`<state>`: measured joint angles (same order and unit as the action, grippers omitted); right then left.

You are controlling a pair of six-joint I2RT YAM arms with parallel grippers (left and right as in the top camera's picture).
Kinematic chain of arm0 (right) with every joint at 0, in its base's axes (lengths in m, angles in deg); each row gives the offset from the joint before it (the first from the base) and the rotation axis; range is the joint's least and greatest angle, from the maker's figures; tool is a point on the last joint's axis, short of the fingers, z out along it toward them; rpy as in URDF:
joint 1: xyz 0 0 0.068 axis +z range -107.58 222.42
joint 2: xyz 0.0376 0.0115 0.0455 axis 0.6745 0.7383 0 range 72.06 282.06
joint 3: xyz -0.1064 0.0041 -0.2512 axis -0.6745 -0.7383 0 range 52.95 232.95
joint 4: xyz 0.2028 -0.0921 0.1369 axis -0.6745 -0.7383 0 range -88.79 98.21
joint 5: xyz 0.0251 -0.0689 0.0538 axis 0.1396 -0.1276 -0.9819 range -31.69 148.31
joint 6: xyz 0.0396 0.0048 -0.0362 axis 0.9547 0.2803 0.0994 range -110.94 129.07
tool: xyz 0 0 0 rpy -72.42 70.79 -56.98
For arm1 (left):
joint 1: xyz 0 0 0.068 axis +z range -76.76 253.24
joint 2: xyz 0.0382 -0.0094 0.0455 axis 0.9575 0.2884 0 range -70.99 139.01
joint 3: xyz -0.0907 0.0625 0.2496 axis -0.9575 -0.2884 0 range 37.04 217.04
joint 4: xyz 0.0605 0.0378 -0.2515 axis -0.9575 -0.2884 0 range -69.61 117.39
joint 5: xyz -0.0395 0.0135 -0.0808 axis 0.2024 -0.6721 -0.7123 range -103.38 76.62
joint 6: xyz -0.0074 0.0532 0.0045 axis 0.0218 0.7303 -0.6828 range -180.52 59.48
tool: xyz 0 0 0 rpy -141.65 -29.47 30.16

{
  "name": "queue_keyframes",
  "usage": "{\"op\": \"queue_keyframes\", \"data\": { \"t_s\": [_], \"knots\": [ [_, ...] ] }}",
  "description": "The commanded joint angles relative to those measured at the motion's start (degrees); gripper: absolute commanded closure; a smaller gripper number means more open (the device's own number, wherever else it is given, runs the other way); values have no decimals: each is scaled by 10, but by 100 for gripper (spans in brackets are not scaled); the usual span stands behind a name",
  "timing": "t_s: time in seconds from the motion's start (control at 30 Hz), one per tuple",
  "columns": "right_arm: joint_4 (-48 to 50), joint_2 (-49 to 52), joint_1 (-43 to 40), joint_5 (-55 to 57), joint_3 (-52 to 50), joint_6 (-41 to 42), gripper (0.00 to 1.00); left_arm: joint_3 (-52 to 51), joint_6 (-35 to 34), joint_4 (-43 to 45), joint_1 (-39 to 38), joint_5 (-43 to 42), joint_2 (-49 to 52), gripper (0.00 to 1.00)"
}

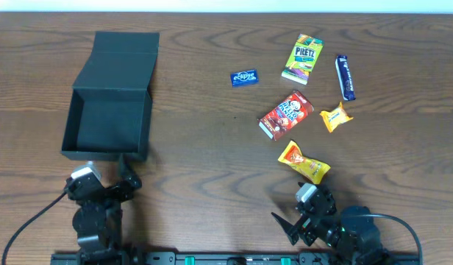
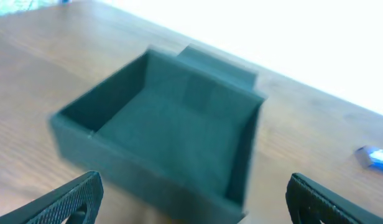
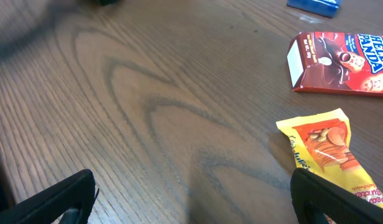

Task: Pack container
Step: 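Push the black box's lid upright with the left gripper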

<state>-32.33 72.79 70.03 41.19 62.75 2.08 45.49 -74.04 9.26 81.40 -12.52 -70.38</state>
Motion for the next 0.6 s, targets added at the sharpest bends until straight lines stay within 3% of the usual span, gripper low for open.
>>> {"op": "queue_keyframes", "data": {
  "t_s": [0.0, 0.2, 0.57],
  "knots": [
    [0, -4, 10, -7, -1, -8, 1, -3, 9, 41, 3, -42, 3, 5],
    [0, -4, 10, -7, -1, -8, 1, 43, 59, 54, 3, -43, 69, 5],
    [0, -4, 10, -7, -1, -8, 1, 218, 123, 54, 3, -43, 350, 5]
  ]
}}
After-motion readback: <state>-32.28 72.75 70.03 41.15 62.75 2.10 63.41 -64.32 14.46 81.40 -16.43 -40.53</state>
